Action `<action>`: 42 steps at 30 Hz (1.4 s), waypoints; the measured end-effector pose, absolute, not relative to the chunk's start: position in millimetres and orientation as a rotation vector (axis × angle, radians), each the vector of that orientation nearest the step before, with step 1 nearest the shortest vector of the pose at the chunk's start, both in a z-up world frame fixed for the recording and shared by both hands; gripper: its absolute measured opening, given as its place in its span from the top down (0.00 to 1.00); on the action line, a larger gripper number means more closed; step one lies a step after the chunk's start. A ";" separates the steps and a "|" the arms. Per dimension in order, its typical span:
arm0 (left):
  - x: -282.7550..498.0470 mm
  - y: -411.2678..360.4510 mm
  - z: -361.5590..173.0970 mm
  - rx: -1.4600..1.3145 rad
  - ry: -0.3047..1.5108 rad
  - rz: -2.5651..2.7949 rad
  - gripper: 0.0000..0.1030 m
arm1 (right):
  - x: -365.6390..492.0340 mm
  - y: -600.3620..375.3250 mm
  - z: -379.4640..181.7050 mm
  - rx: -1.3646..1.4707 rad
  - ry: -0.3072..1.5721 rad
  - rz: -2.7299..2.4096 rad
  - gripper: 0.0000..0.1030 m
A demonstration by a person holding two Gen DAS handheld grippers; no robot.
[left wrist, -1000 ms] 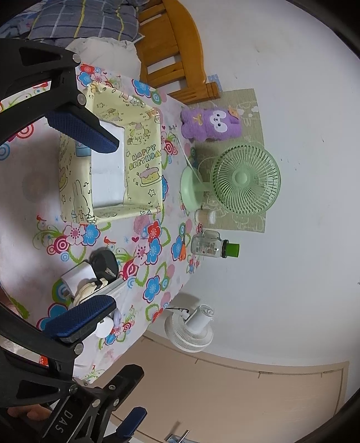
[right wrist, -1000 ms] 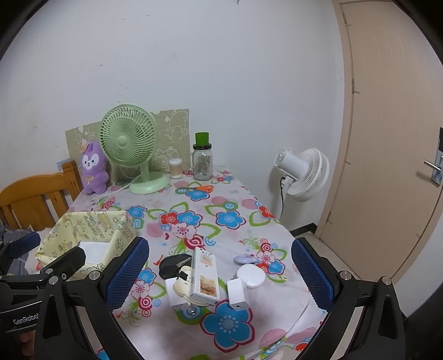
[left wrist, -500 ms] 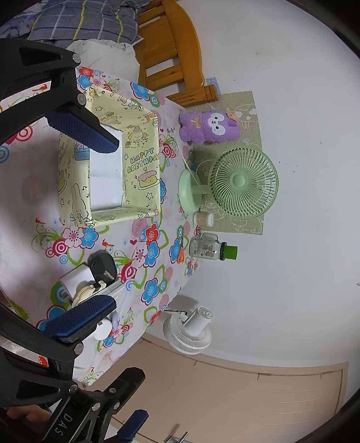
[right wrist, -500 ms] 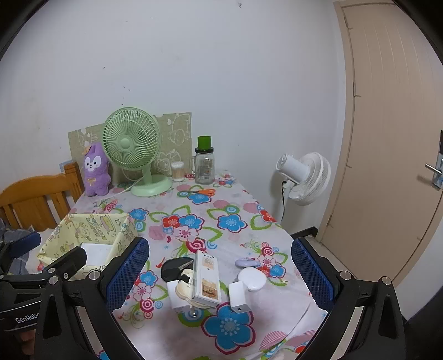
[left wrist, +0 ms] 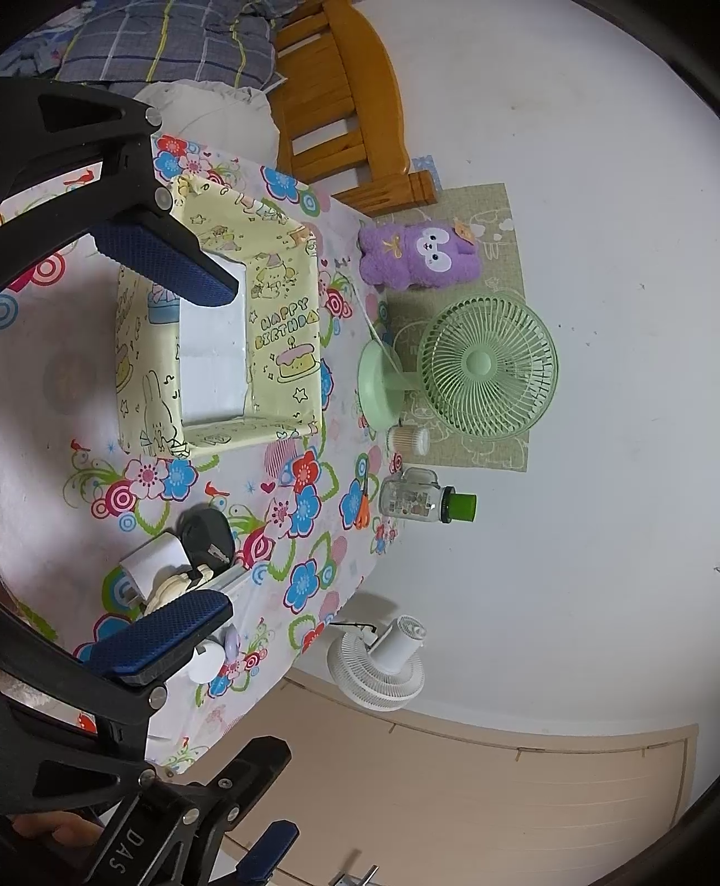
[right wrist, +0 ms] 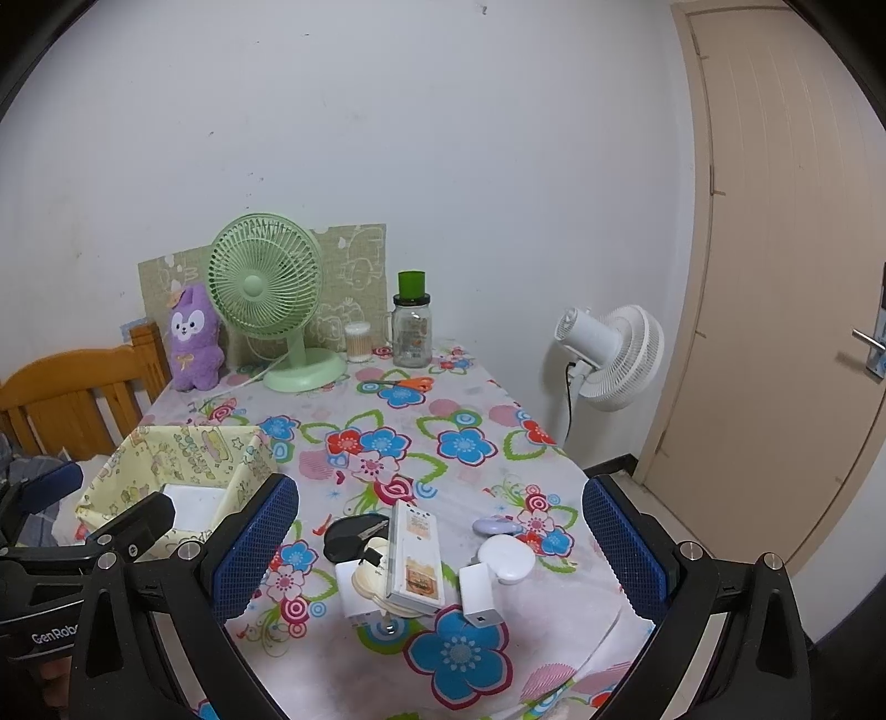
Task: Organize rigid objects
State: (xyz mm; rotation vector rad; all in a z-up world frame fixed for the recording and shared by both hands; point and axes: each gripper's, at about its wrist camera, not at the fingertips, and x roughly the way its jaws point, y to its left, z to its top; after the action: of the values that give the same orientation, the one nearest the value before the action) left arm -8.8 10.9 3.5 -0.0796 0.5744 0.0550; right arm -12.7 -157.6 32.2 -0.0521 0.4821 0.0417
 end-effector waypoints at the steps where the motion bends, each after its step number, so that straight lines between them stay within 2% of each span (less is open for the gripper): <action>1: -8.6 10.9 3.5 -0.079 0.574 0.056 0.00 | -12.6 -158.1 32.0 -0.050 0.483 0.043 0.00; 31: 3.1 -2.8 -8.4 -0.070 0.606 0.055 0.00 | 0.8 -168.3 26.9 -0.041 0.492 0.053 0.00; 42: 16.9 -21.9 -25.9 -0.085 0.656 0.061 0.00 | 21.5 -187.1 9.1 -0.030 0.530 0.071 0.00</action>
State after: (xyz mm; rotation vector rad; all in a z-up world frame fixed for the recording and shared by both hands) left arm 16.9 -21.9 -25.9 -0.0855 0.6560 0.0612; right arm 21.5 -187.1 9.1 -0.0303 0.5297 0.0715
